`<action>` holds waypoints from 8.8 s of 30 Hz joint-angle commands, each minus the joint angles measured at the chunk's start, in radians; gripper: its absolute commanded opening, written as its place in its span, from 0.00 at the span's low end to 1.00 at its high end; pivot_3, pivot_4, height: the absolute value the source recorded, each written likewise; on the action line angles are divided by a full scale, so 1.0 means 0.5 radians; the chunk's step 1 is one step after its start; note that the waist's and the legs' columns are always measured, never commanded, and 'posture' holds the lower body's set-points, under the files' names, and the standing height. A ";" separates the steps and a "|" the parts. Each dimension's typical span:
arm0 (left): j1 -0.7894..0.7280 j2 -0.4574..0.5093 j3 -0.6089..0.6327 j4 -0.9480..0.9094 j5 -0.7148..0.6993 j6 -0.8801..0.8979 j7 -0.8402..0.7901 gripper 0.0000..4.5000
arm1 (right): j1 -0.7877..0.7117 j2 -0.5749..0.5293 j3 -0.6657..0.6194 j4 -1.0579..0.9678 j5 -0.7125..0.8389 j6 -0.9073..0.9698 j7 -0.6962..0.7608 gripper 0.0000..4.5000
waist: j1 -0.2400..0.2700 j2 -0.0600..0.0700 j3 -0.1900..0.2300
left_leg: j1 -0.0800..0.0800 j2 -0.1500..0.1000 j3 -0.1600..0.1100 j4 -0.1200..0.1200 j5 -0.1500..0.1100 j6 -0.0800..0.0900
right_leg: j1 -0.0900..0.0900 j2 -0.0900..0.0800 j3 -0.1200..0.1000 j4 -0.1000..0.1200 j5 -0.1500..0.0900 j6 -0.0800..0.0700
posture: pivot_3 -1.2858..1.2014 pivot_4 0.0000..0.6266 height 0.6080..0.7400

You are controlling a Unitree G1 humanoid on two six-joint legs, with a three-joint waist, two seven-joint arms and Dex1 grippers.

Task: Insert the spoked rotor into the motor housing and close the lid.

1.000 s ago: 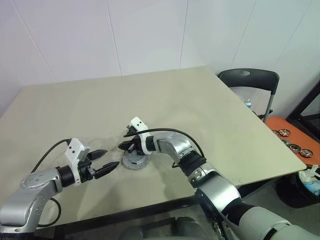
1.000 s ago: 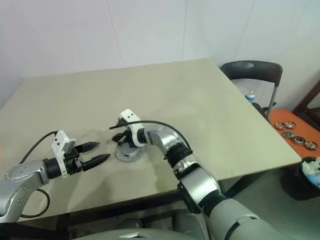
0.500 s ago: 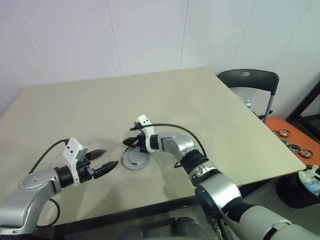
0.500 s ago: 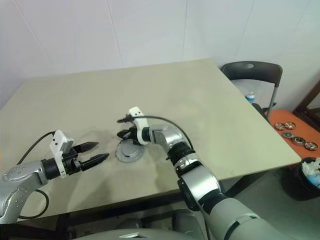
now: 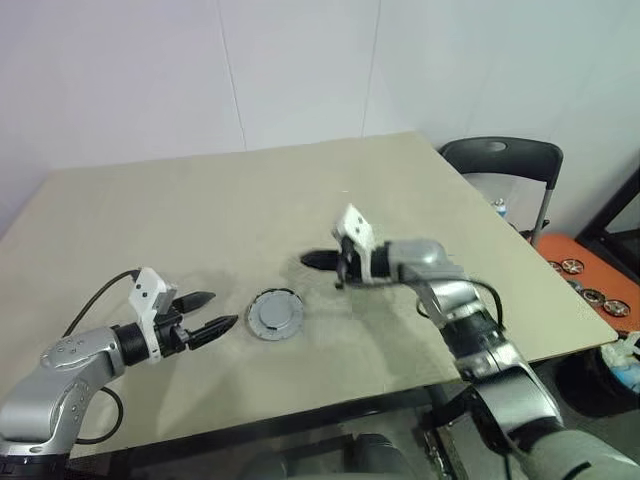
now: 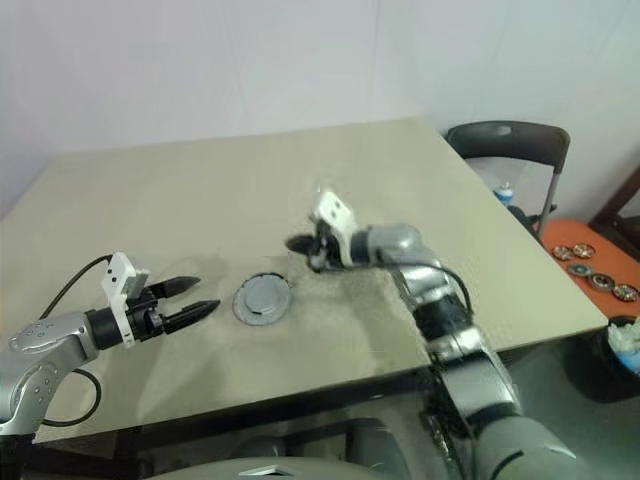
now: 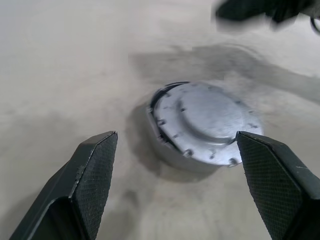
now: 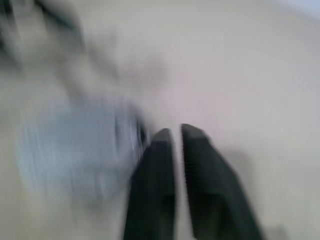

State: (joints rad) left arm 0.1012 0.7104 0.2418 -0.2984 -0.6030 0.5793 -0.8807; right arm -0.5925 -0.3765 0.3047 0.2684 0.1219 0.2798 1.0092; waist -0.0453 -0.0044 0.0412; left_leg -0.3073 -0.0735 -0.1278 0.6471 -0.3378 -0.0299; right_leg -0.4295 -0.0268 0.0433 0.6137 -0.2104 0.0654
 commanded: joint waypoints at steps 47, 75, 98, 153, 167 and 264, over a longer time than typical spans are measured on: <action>0.320 0.133 0.102 -0.215 0.020 -0.240 -0.201 0.90 | -0.286 0.330 0.203 0.366 -0.020 -0.124 0.510 0.86 | 0.059 -0.001 0.000 | 0.004 0.000 0.001 0.003 0.000 0.000 | 0.004 0.001 -0.001 0.002 0.000 -0.001 | 0.52 0.00 1.00; 0.280 0.096 0.077 -0.203 0.023 -0.235 -0.138 0.90 | -0.265 0.439 0.224 0.501 -0.179 -0.189 0.277 0.91 | 0.056 -0.001 0.000 | 0.004 0.000 0.002 0.003 0.000 0.000 | 0.004 0.001 -0.001 0.002 0.000 -0.001 | 0.52 0.00 1.00; 0.264 0.061 0.073 -0.205 0.023 -0.227 -0.101 0.90 | -0.312 0.566 0.104 0.522 -0.096 0.135 0.190 0.72 | 0.050 -0.001 -0.001 | 0.006 0.001 0.001 0.003 0.000 -0.001 | 0.004 0.002 -0.001 0.005 0.000 -0.001 | 0.52 0.00 1.00; 0.334 0.212 0.269 -0.080 0.039 -0.257 -0.272 0.90 | -0.199 0.588 0.142 0.524 -0.179 -0.128 0.024 0.72 | 0.047 -0.001 -0.001 | 0.006 0.001 0.002 0.002 0.001 -0.002 | 0.003 0.002 0.000 0.004 0.000 -0.001 | 0.52 0.00 1.00; 0.331 0.162 0.230 -0.109 0.034 -0.251 -0.237 0.90 | -0.191 0.629 0.154 0.501 -0.182 -0.068 0.005 0.72 | 0.043 -0.001 -0.001 | 0.006 0.001 0.002 0.002 0.001 -0.002 | 0.003 0.003 0.000 0.005 0.001 -0.001 | 0.52 0.00 1.00; 0.304 0.062 0.224 -0.161 0.023 -0.242 -0.080 0.90 | -0.158 0.640 0.462 0.858 -0.545 -0.055 -0.125 0.72 | -0.054 0.016 -0.042 | 0.048 0.003 -0.002 -0.006 -0.003 0.001 | 0.054 0.004 0.000 0.002 -0.014 0.005 | 0.52 0.00 1.00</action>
State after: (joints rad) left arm 0.2605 0.7413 0.3327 -0.3554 -0.5806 0.4655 -0.9231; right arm -0.7141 -0.0375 0.4631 0.6112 -0.0645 0.2226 0.9692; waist -0.0722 0.0038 0.0203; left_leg -0.2835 -0.0720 -0.1292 0.6442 -0.3393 -0.0292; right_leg -0.4026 -0.0250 0.0433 0.6147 -0.2176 0.0677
